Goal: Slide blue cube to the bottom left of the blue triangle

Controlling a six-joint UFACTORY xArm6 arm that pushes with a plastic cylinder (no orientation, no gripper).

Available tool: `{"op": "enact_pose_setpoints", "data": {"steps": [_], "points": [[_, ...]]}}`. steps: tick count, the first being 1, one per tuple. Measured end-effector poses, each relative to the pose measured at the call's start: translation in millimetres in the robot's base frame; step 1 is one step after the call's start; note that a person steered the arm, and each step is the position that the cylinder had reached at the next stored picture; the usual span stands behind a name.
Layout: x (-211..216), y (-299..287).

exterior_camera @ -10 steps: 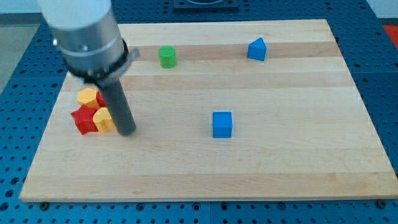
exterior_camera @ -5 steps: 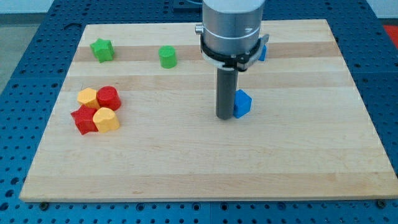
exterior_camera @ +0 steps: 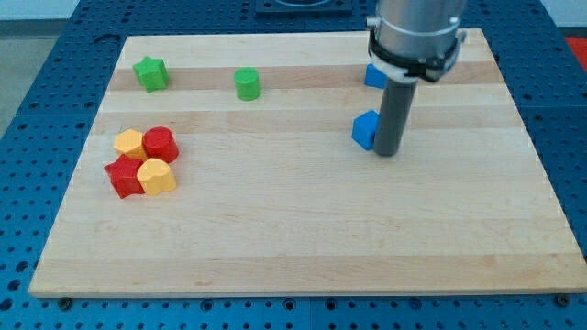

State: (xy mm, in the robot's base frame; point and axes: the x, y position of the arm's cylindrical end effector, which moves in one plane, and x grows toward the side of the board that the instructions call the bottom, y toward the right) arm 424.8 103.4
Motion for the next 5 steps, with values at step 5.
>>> {"op": "enact_pose_setpoints", "data": {"steps": [5], "points": [[-158.2, 86.8]]}}
